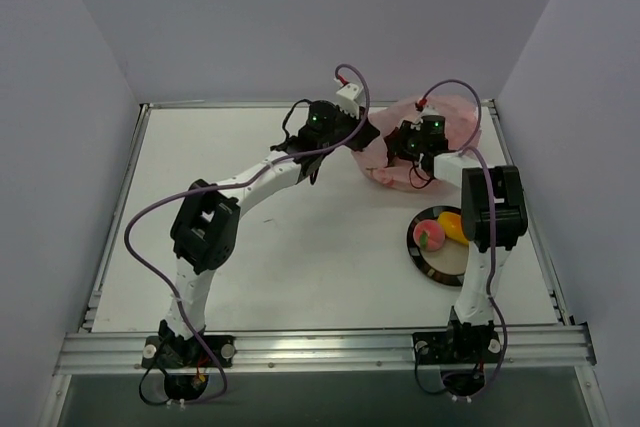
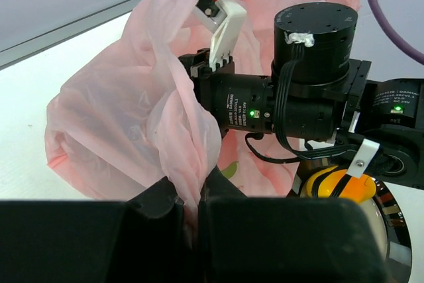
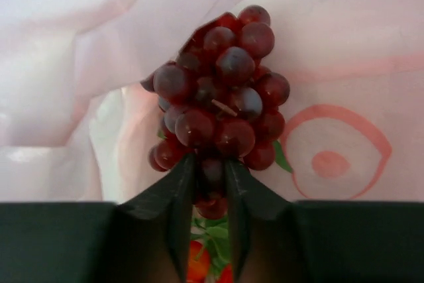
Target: Take the fake fruits out of the plastic bag
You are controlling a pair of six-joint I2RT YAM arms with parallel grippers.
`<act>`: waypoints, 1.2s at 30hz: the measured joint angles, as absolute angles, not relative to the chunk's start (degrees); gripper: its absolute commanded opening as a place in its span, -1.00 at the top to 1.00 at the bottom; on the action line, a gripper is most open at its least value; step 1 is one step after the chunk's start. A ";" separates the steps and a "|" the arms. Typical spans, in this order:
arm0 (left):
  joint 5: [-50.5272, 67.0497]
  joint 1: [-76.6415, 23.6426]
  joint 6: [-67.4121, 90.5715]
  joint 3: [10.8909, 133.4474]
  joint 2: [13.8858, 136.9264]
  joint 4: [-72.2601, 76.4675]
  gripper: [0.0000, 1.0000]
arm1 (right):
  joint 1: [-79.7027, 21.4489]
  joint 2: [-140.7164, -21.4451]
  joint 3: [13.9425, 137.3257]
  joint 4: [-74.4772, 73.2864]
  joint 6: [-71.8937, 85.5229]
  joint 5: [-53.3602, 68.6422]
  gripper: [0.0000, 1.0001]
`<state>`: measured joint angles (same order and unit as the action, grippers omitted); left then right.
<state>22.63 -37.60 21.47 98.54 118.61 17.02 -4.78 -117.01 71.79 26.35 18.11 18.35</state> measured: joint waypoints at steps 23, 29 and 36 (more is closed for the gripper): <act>19.49 -36.99 21.50 94.98 118.63 18.24 0.95 | -4.93 -91.79 61.47 29.61 19.90 12.51 1.00; 19.42 -36.93 21.61 100.01 118.93 17.87 0.95 | -4.93 -85.43 59.86 25.56 21.28 10.87 1.00; 19.90 -36.86 22.61 104.27 121.36 17.89 0.95 | -4.91 -71.72 57.30 21.17 22.96 9.32 1.00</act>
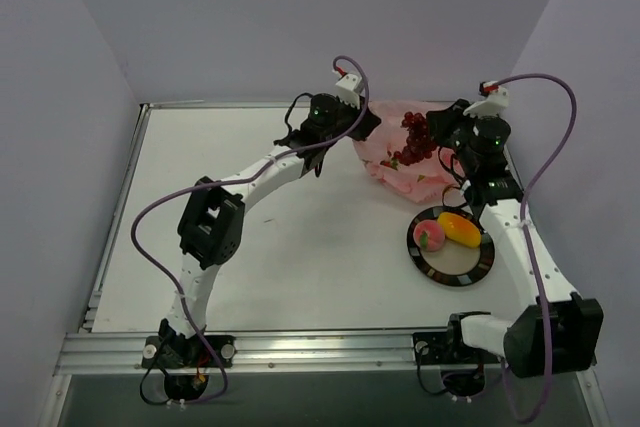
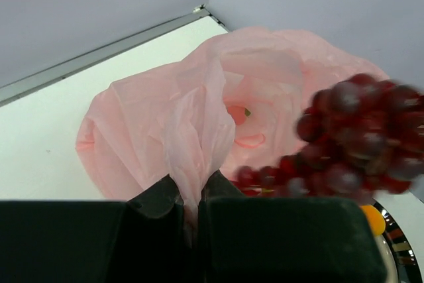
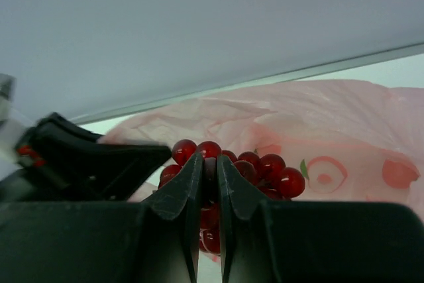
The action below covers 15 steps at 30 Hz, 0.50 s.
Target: Take the fake fruits out of the plastic bag
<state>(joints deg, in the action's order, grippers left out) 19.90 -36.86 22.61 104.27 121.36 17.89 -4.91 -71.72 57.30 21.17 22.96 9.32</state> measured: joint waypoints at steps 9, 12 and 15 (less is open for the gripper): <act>21.12 -36.86 24.25 105.32 124.90 17.50 0.95 | -4.86 -55.53 50.74 11.46 24.67 8.16 1.00; 21.32 -36.86 24.73 105.47 125.01 17.41 0.95 | -4.86 -47.77 49.30 3.09 25.08 5.80 1.00; 21.67 -36.88 25.32 106.00 125.05 17.63 0.95 | -4.89 -39.72 49.41 -4.14 25.65 2.66 1.00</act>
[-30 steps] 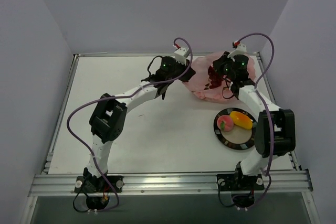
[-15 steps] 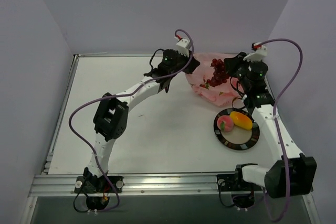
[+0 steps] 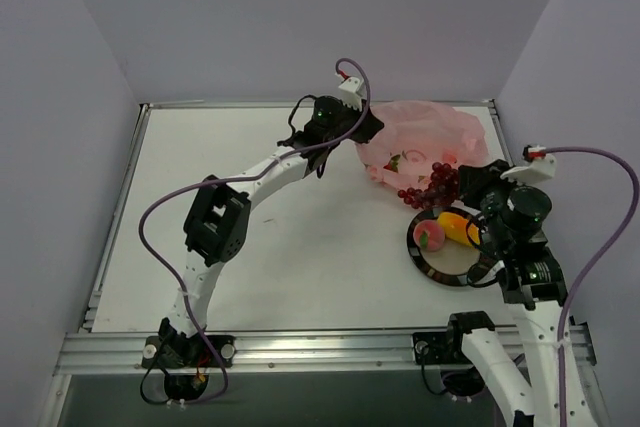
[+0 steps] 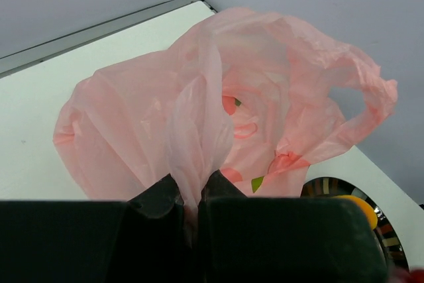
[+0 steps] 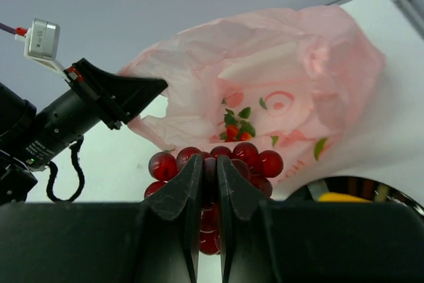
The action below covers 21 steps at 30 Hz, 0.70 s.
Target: Take the fake fruits out of the plastic bag
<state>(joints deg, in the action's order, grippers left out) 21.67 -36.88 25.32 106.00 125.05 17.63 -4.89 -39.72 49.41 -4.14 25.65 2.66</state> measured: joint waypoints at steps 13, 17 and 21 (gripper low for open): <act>22.46 -37.63 26.13 106.30 125.05 18.72 0.95 | -4.86 -20.93 49.30 -32.42 37.32 -19.92 1.00; 22.46 -37.91 25.96 106.00 125.05 19.11 0.95 | -4.86 -21.63 48.99 -35.75 40.25 -22.46 1.00; 22.48 -38.06 25.74 103.90 124.73 20.36 0.95 | -4.86 -22.39 46.87 -38.28 42.94 -22.65 1.00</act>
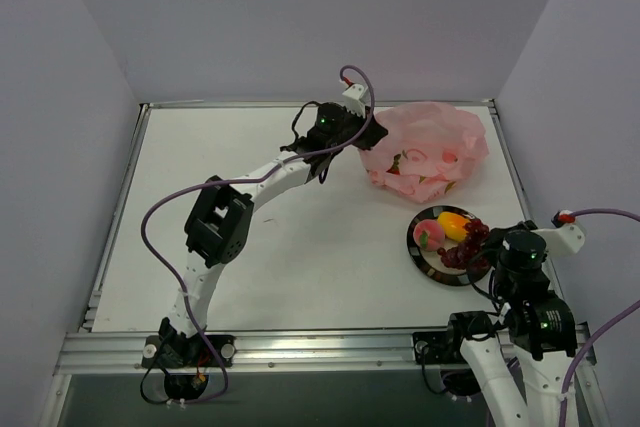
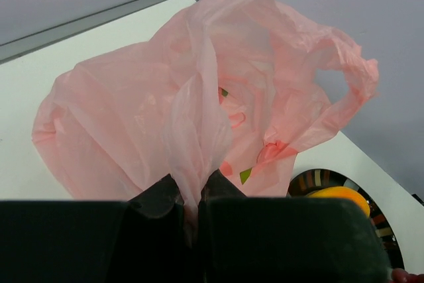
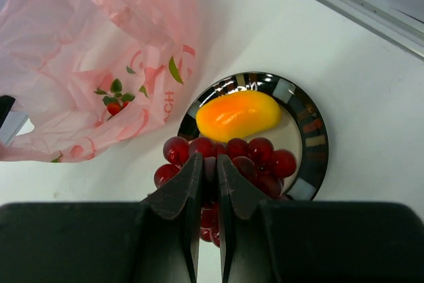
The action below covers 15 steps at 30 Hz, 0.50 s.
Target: Take the fake fruits out of the plastic bag
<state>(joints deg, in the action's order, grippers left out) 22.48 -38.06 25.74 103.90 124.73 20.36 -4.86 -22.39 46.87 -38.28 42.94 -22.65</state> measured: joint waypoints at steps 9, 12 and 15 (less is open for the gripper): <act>22.70 -38.20 25.74 102.39 124.70 21.32 0.95 | -4.86 -23.00 45.74 -39.97 47.20 -24.95 1.00; 22.76 -38.20 25.76 102.39 124.70 21.45 0.95 | -4.86 -23.83 45.71 -40.53 48.23 -26.72 1.00; 23.14 -38.20 25.76 102.39 124.70 22.04 0.95 | -4.86 -25.52 45.54 -40.27 49.41 -27.94 1.00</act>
